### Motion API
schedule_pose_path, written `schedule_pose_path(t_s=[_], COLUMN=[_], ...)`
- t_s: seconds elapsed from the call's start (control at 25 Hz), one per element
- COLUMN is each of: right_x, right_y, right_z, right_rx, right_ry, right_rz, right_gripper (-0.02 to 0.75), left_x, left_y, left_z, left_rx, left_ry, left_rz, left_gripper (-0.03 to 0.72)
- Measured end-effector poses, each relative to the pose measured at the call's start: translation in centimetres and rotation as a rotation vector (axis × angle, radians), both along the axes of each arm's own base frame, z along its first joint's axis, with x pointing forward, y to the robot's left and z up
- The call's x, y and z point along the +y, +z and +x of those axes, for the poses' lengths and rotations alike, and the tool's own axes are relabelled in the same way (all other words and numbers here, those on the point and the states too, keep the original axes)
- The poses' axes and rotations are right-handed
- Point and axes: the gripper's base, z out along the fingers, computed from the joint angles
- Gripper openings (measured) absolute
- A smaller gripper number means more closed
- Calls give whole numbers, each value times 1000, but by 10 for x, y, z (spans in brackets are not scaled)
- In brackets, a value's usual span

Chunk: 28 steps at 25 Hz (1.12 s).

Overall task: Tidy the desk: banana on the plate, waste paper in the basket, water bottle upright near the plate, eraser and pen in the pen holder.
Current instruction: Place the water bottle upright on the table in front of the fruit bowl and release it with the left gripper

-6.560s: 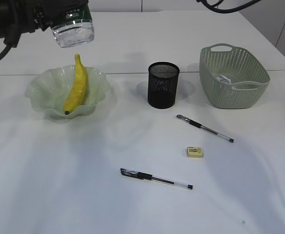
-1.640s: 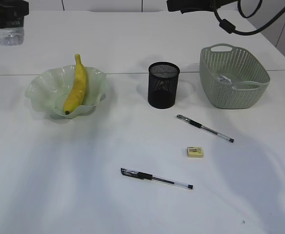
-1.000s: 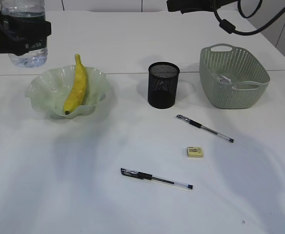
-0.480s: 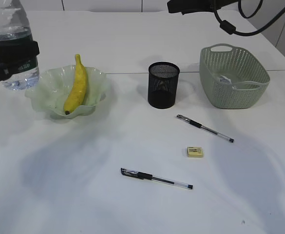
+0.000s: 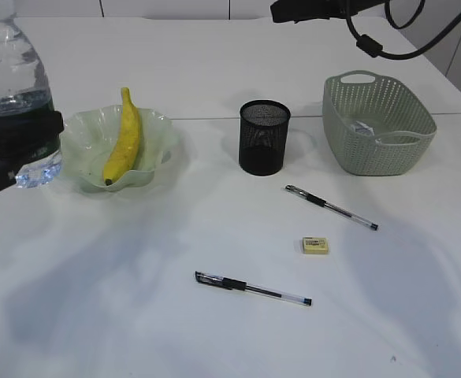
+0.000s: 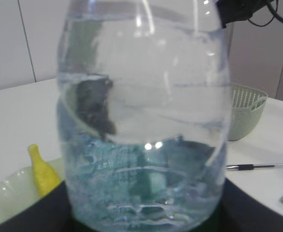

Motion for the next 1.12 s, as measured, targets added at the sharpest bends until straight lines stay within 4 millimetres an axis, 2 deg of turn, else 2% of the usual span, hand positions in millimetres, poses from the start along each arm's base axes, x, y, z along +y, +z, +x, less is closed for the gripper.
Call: schedule_pose_path(t_s=[0.4,0.72,1.12], right_x=[0,0,0], right_y=[0,0,0], right_z=[0,0,0], right_rx=[-27,-38,-47], right_ry=[15,21,26], right_rz=[-18,-26,-32], right_gripper=[587,586,587], left_x=[5,6,14], left_y=[-32,-66,-77], left_z=[-25,-21,-15], left_rx=[57,173,195], left_ry=[95,98,195], left_rz=[64,104,112], left_gripper=[378,378,378])
